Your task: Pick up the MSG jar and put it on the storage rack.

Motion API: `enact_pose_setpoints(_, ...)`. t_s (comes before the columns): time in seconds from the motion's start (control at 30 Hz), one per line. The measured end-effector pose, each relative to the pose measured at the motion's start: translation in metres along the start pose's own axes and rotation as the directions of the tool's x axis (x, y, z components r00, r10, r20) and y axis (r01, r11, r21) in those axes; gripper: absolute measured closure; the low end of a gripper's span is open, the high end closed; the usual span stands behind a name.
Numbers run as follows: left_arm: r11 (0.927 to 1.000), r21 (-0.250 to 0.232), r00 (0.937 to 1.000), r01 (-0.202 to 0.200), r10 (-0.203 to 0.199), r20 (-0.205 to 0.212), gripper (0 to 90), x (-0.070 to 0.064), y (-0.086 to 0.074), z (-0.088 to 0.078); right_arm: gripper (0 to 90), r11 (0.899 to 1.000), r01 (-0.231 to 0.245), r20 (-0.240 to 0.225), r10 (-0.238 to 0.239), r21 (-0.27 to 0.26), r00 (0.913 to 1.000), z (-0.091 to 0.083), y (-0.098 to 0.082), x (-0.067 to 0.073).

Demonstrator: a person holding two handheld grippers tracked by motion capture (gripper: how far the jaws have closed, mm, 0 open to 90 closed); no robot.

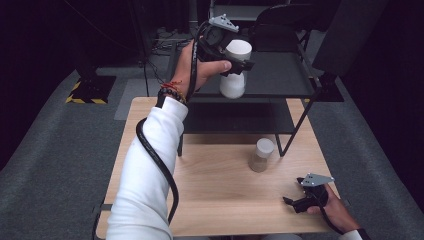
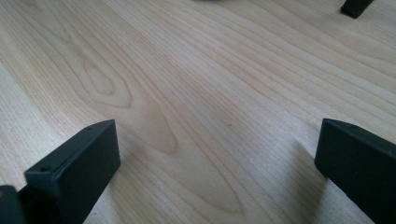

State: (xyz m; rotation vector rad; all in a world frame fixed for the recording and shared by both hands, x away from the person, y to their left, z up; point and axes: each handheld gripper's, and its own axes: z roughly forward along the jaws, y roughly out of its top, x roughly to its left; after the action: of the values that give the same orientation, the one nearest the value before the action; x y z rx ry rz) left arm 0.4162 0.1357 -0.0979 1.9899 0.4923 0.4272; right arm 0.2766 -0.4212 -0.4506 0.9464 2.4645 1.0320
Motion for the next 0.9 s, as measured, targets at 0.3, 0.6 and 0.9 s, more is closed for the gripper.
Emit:
enact_pose_setpoints(0.3,0.9995,-0.03,0.9999,-0.008,0.008,0.007,33.1,0.004,-0.008,0.001,0.0,1.0,0.003,-0.002,-0.003,0.0,1.0,0.0,0.0,-0.001)
enact_pose_setpoints(0.6,0.9995,-0.032,1.0,0.005,-0.006,-0.003,25.5,0.004,-0.013,0.003,0.0,1.0,0.002,-0.002,-0.002,0.0,1.0,0.0,0.0,-0.001)
enact_pose_setpoints(0.9,0.9998,-0.019,1.0,-0.004,0.004,-0.008,24.8,0.004,-0.016,0.007,0.0,1.0,0.003,-0.002,-0.003,0.0,1.0,0.0,0.0,-0.001)
